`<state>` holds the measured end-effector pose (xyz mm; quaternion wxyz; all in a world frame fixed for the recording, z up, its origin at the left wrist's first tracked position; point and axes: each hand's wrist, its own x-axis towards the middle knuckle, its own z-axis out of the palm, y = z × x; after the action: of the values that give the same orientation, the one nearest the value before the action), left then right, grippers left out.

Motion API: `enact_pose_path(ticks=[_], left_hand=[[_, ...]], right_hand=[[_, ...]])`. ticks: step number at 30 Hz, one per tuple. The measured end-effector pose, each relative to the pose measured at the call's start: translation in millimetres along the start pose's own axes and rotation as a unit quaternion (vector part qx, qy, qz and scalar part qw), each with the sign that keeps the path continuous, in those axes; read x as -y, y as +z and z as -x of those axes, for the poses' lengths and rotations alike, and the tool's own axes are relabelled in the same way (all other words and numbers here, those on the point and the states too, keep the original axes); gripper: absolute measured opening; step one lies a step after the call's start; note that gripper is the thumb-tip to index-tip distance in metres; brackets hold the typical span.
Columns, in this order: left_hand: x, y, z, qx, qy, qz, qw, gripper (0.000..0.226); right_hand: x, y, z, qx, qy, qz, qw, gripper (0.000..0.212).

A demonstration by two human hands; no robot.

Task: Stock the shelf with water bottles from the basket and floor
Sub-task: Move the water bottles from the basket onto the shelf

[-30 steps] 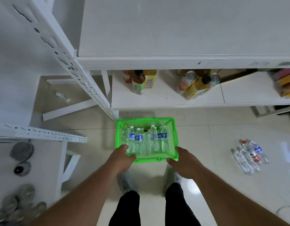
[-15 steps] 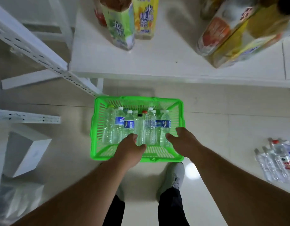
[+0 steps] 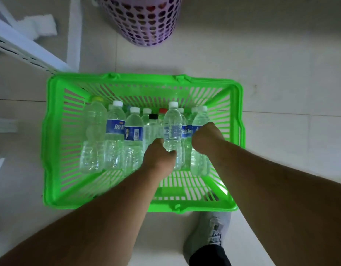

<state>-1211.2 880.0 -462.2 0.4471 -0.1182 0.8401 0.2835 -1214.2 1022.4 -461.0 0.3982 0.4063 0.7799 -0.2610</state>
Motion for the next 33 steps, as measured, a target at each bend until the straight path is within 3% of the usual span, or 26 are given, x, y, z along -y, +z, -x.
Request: enact_pose_path(ticks=[6,9,12,18,23,28,33], left_hand=[[-0.6,17.3,-13.1,-0.009,0.01,-0.008,1.0,0.059],[2.1,19.1,-18.7,-0.025,0.0,-0.024,0.999,0.051],[5.5,19.4,-23.6,-0.029,-0.001,-0.035,0.999,0.042],[-1.5,25.0,-20.5,-0.002,0.008,-0.027,1.0,0.068],[-5.2,26.9,-27.5,0.036,-0.05,0.031,0.998,0.08],[0.9,34.4,-34.6,0.032,-0.073,0.077,0.994,0.081],[4.5,35.7,-31.6,0.027,-0.078,0.111,0.99,0.084]], right_hand=[[0.3,16.5,-3.8,-0.061,-0.01,0.003,0.998,0.053],[-0.7,19.3,-6.0,-0.052,-0.032,0.005,0.998,0.044],[-0.3,18.2,-19.6,-0.032,-0.006,-0.084,0.996,0.035],[1.7,19.0,-46.9,-0.028,0.007,-0.22,0.975,0.044],[4.0,18.1,-52.7,0.017,0.009,-0.199,0.98,0.035],[-0.7,21.9,-60.4,-0.011,-0.009,-0.151,0.988,0.036],[-6.6,18.3,-57.9,0.007,-0.028,-0.12,0.992,0.052]])
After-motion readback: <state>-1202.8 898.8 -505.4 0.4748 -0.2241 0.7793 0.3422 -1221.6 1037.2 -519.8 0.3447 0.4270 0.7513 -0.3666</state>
